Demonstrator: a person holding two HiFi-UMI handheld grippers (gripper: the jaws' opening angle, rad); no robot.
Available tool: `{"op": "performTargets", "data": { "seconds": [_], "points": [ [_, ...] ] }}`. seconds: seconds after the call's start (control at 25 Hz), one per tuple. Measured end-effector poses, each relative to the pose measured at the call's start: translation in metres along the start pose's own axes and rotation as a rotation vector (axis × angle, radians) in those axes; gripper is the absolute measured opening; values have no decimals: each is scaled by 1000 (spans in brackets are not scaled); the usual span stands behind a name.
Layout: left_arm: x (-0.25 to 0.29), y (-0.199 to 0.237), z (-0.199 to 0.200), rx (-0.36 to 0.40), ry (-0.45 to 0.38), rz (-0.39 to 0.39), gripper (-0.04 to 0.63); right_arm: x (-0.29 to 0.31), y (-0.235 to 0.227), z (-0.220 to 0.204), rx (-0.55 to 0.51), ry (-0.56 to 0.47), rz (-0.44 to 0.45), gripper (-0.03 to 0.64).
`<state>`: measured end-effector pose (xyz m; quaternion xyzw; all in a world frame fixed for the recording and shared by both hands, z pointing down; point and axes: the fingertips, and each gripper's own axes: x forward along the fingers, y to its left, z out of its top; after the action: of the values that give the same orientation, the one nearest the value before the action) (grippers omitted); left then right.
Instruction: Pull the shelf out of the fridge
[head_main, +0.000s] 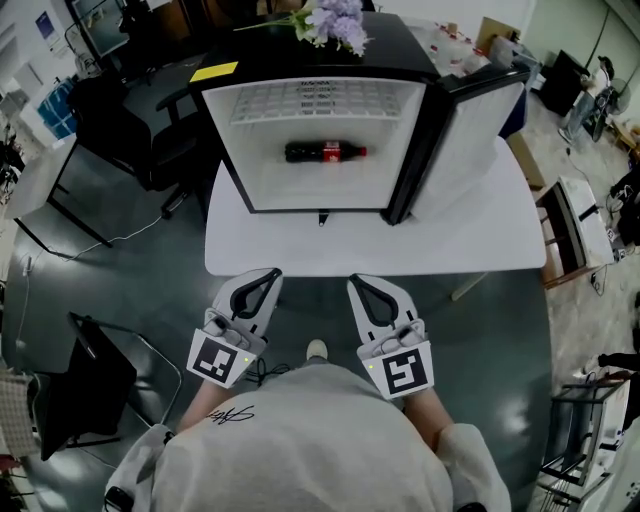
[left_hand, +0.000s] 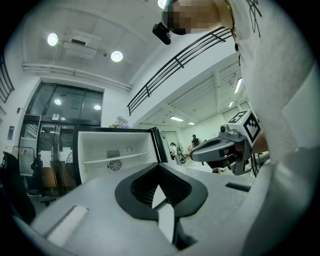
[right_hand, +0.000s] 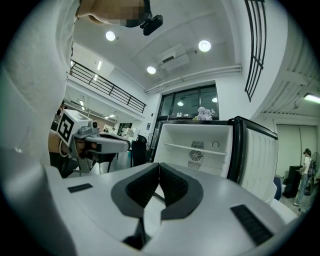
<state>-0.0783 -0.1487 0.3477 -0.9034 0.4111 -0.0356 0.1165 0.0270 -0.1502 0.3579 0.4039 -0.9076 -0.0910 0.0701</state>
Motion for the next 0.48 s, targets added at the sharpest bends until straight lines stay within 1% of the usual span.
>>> {"op": "performTargets", "data": {
  "seconds": [0.48],
  "points": [
    [25,49,-11,6,-9,-22,5,48,-21,0,11,-10,-41,12]
  ]
}}
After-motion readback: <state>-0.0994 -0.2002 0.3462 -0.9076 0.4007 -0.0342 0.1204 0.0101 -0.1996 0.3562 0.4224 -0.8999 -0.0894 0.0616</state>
